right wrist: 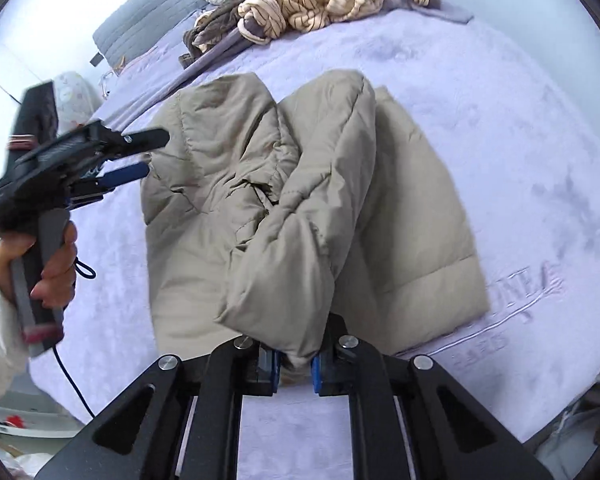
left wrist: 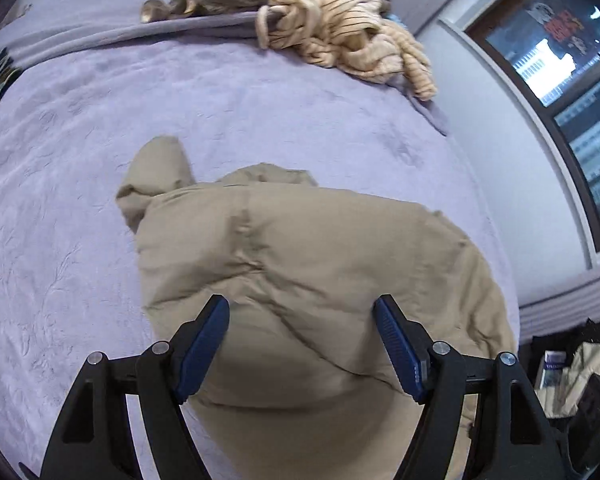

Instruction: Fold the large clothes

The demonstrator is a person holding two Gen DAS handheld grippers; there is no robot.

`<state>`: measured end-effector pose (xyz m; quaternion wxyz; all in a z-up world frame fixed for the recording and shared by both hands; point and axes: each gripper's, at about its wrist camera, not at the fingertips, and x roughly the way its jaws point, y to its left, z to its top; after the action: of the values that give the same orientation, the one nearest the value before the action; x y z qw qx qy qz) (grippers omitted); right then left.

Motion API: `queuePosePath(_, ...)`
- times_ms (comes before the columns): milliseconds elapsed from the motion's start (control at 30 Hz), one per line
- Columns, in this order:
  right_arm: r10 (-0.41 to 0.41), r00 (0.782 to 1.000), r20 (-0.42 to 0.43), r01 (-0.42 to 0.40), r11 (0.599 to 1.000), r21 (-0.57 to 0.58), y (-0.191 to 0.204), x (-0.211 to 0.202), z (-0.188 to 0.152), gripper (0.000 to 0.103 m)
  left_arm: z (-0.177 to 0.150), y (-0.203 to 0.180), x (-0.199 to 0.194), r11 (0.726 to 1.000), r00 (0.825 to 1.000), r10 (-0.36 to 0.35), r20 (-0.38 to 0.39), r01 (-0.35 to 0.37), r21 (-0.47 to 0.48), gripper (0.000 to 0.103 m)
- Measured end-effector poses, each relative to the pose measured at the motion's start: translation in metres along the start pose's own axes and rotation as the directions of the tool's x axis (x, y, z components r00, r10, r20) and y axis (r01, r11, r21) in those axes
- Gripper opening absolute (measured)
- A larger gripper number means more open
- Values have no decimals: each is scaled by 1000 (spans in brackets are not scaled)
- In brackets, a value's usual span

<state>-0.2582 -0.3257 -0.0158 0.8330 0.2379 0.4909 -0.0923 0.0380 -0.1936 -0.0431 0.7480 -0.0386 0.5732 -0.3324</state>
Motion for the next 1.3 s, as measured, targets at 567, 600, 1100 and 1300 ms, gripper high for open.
queuePosePath(567, 14, 993, -120, 39, 904, 426, -135, 58, -9, 12, -2, -116, 101, 960, 996, 87, -14, -80, 267, 76)
queuePosePath(600, 56, 990, -128, 9, 891, 455, -142, 59, -9, 12, -2, -116, 102, 958, 995, 95, -14, -87, 271, 76)
queuePosePath(1100, 266, 964, 5, -254, 915, 312, -124, 58, 117, 65, 0, -105, 105, 966, 996, 84, -21, -77, 247, 76)
queuePosePath(1300, 223, 964, -144, -173, 940, 294, -123, 104, 102, 23, -9, -115, 107, 952, 993, 116, -6, -110, 287, 76)
